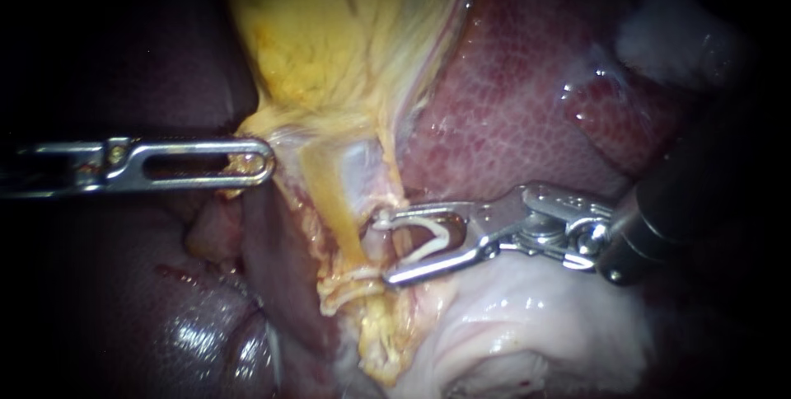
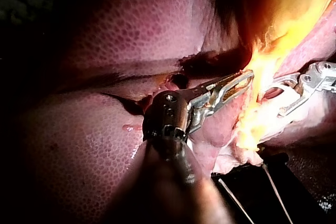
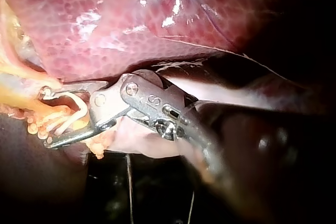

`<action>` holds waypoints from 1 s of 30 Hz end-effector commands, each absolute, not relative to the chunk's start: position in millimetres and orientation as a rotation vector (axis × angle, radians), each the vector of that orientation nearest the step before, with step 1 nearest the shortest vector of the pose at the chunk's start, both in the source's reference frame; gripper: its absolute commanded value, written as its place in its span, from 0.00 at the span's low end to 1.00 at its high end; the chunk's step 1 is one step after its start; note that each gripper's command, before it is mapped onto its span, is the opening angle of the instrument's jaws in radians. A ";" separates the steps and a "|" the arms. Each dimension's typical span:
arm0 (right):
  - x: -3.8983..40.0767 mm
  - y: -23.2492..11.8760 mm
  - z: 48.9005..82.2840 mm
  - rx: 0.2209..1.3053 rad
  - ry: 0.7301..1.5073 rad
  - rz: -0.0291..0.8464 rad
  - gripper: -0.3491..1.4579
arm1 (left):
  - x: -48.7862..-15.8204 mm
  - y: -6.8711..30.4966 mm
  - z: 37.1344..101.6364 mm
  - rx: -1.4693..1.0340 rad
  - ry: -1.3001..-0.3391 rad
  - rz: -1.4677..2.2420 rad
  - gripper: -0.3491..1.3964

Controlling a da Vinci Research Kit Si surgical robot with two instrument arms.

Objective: Clipping third clip left tube

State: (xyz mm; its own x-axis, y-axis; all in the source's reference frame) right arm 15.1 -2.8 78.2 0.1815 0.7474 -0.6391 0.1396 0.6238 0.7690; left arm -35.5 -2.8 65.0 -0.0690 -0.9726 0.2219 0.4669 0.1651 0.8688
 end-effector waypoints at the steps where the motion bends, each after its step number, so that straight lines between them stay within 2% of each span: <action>1: 15.6 -3.0 78.5 0.836 1.348 0.503 0.52 | -35.5 -2.8 65.0 0.652 -1.022 -1.335 0.00; 13: 18.8 -3.7 78.3 0.864 1.358 0.482 0.52 | -35.6 -2.8 65.0 0.651 -1.022 -1.336 0.00; 24: 19.4 -5.1 76.0 1.013 1.423 0.487 0.52 | -35.4 -2.7 65.2 0.653 -1.022 -1.334 0.00; 30: 19.7 -6.0 74.6 1.071 1.426 0.461 0.52 | -35.2 -2.5 65.4 0.654 -1.022 -1.333 0.00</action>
State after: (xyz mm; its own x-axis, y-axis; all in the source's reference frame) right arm 19.7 -6.0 74.5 0.1596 0.8134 -0.5594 0.3298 0.4902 0.8068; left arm -35.2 -2.5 65.4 -0.0685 -0.9726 0.2223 0.4675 0.1655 0.8684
